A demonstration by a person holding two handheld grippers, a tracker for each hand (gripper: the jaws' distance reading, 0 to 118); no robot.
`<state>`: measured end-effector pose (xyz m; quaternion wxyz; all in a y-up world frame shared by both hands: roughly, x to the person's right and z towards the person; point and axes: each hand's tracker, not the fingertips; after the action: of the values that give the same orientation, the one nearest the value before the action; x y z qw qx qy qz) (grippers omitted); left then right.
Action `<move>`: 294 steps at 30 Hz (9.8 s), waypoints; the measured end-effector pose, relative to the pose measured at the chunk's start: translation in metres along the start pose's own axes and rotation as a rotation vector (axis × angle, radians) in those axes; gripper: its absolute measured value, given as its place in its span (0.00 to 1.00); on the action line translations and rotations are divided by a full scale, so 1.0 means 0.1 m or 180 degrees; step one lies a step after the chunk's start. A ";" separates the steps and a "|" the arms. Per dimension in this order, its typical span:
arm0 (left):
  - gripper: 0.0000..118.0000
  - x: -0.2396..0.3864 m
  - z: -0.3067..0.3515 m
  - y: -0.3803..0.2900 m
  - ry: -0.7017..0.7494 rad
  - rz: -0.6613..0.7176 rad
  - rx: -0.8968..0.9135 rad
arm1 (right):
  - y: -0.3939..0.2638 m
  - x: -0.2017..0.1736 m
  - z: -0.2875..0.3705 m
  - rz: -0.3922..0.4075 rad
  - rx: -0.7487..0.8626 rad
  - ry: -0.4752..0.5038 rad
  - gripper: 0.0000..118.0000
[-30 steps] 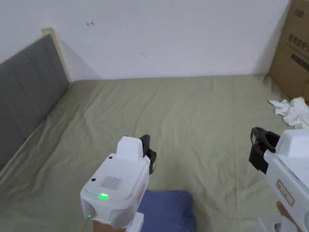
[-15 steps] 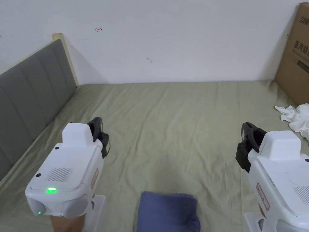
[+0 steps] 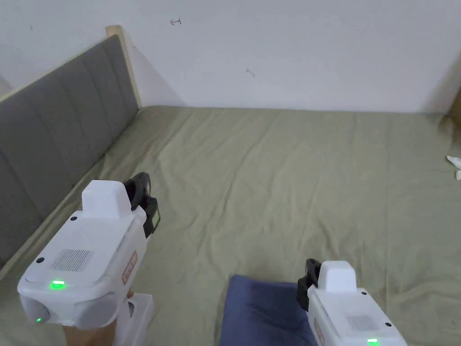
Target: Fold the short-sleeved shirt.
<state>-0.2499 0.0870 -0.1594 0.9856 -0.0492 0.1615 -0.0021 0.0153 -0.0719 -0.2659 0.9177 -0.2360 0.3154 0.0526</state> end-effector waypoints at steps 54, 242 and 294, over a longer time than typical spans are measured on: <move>0.20 -0.94 -1.59 -1.65 -0.1039 0.0998 -0.3352 | -0.25 0.07 -0.29 0.0060 -0.0254 0.0242 0.00; 1.00 0.98 -0.11 0.34 -0.0121 -0.0186 0.0670 | 1.53 0.97 1.73 0.0230 0.1584 -0.0817 1.00; 1.00 0.96 -0.08 0.30 -0.0095 -0.0221 0.0709 | 1.57 0.92 1.75 0.0257 0.1628 -0.0810 1.00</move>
<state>-0.1613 0.1142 -0.2004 0.9866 0.0550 0.1438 -0.0535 0.1469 0.1429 -0.2638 0.9767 0.0244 0.2099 0.0370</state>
